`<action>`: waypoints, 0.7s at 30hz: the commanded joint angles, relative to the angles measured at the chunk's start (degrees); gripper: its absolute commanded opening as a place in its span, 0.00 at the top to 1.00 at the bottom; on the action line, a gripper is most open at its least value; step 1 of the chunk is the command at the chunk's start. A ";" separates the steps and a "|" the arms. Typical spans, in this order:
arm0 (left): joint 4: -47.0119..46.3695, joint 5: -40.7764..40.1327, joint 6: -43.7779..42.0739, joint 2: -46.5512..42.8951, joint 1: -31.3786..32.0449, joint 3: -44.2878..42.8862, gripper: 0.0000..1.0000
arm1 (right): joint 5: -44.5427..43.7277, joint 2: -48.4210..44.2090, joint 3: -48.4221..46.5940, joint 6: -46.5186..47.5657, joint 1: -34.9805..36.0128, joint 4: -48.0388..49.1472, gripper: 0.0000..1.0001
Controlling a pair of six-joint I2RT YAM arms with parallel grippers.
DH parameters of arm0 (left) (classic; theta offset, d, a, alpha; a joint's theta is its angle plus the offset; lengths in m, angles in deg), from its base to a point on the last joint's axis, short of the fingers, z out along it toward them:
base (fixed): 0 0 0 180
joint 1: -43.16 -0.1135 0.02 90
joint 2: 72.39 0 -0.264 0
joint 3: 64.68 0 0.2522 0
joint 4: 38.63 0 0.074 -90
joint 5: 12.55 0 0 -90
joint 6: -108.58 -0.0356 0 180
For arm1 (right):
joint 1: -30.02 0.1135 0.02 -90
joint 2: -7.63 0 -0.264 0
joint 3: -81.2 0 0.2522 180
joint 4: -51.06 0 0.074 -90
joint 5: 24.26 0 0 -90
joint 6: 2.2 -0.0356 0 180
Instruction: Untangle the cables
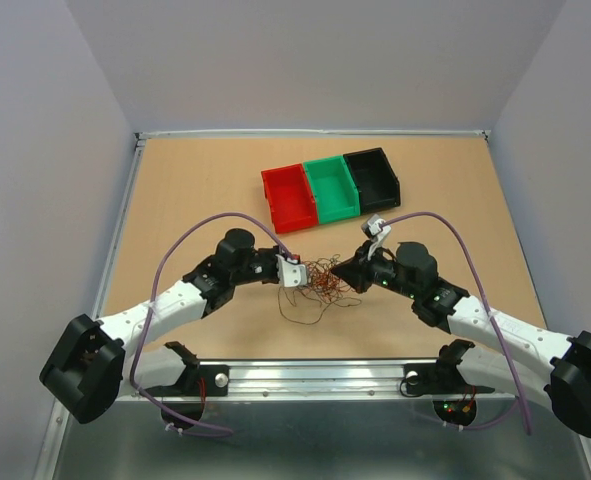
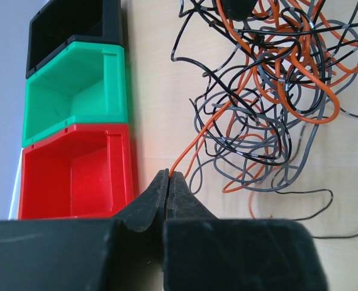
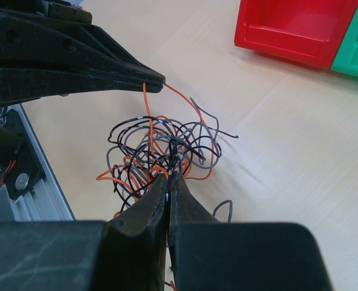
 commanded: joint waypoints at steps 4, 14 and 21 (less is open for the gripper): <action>-5.48 -9.48 7.26 -1.80 0.28 -3.22 1.00 | -6.92 -0.33 -1.90 -1.76 0.41 -1.14 0.99; -4.61 -23.91 20.00 -9.62 -2.79 -7.61 1.00 | -22.32 0.46 -0.58 -4.49 0.41 -4.93 0.99; -0.39 -26.92 25.63 -12.00 -11.39 -14.29 1.00 | -23.99 1.34 -0.15 -5.10 0.41 -5.02 1.00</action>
